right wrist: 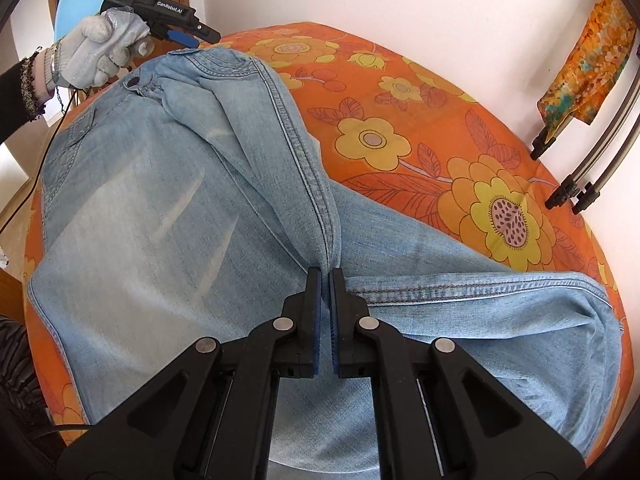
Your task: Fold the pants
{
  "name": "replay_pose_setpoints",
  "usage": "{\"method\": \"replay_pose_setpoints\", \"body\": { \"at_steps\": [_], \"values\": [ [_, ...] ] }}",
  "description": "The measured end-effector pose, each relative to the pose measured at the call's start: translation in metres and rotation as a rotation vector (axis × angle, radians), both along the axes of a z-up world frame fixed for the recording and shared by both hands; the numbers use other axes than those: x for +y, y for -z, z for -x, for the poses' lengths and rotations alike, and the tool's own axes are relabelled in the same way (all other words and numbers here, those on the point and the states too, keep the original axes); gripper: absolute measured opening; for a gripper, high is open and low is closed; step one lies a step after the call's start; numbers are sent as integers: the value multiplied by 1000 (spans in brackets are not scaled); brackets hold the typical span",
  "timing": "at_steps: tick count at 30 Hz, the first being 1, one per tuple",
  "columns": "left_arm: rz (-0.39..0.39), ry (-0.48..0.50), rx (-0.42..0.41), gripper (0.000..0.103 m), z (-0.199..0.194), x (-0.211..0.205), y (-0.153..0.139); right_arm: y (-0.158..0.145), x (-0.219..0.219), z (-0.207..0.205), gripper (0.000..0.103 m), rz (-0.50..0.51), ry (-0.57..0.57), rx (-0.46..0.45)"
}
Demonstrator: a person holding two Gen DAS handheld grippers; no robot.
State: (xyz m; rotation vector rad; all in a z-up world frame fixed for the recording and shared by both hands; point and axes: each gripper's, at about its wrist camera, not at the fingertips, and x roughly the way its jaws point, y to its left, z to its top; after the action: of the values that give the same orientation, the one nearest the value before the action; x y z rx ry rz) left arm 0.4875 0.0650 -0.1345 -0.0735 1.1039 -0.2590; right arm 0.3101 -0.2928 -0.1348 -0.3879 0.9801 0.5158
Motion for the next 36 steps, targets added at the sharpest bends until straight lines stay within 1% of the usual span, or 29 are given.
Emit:
{"method": "replay_pose_setpoints", "body": {
  "at_steps": [1, 2, 5, 6, 7, 8, 9, 10, 11, 14, 16, 18, 21, 23, 24, 25, 27, 28, 33, 34, 35, 36],
  "values": [
    [-44, 10, 17, 80, -1, -5, 4, -1, -1, -1, 3, -5, 2, 3],
    [-70, 12, 37, 80, -2, -7, 8, -1, -1, -1, 3, -7, 1, 3],
    [-107, 15, 79, 79, -3, -5, 19, -2, 1, 1, 3, 2, -6, -4],
    [-96, 13, 72, 75, -2, -2, 21, -3, 2, 1, 3, 7, -7, -7],
    [-88, 6, 61, 56, 2, 0, 21, -3, 3, 2, 3, 8, -6, -11],
    [-91, -4, 50, 46, 5, 2, 21, -4, 3, 1, 3, 6, -3, -12],
    [-85, -9, 37, 43, 9, 4, 20, -5, 3, 1, 3, 2, 1, -13],
    [-78, -7, 28, 36, 13, 5, 18, -6, 3, 0, 3, -1, 7, -16],
    [-80, -7, 18, 31, 17, 5, 16, -8, 3, 0, 3, -1, 11, -21],
    [-84, -23, -23, 26, 35, 5, 6, -19, 6, 2, 3, 1, 29, -53],
    [-73, -26, -59, 25, 52, 5, -2, -30, 8, 7, 3, 0, 37, -78],
    [-35, -67, -83, 25, 73, 13, -8, -42, 11, 17, 3, 6, 30, -101],
    [21, -100, -135, 25, 112, 28, -16, -56, 13, 39, 3, 30, 10, -136],
    [86, -132, -141, 25, 141, 41, -16, -60, 12, 56, 3, 48, 4, -148],
    [106, -146, -134, 25, 154, 46, -14, -61, 11, 64, 3, 47, 7, -140],
    [108, -158, -125, 25, 167, 48, -11, -59, 9, 71, 3, 47, 11, -124],
    [108, -147, -107, 26, 192, 47, -8, -51, 9, 88, 3, 50, 9, -86],
    [104, -147, -111, 30, 204, 47, -9, -45, 10, 98, 3, 56, 4, -67],
    [109, -152, -128, 31, 247, 46, -27, -20, 15, 136, 3, 119, -25, -28],
    [119, -156, -130, 37, 253, 47, -29, -19, 15, 139, 3, 118, -20, -25],
    [139, -165, -135, 47, 260, 48, -33, -19, 14, 142, 3, 113, -14, -27],
    [165, -178, -152, 51, 268, 51, -35, -20, 14, 144, 3, 112, -7, -36]
  ]
}}
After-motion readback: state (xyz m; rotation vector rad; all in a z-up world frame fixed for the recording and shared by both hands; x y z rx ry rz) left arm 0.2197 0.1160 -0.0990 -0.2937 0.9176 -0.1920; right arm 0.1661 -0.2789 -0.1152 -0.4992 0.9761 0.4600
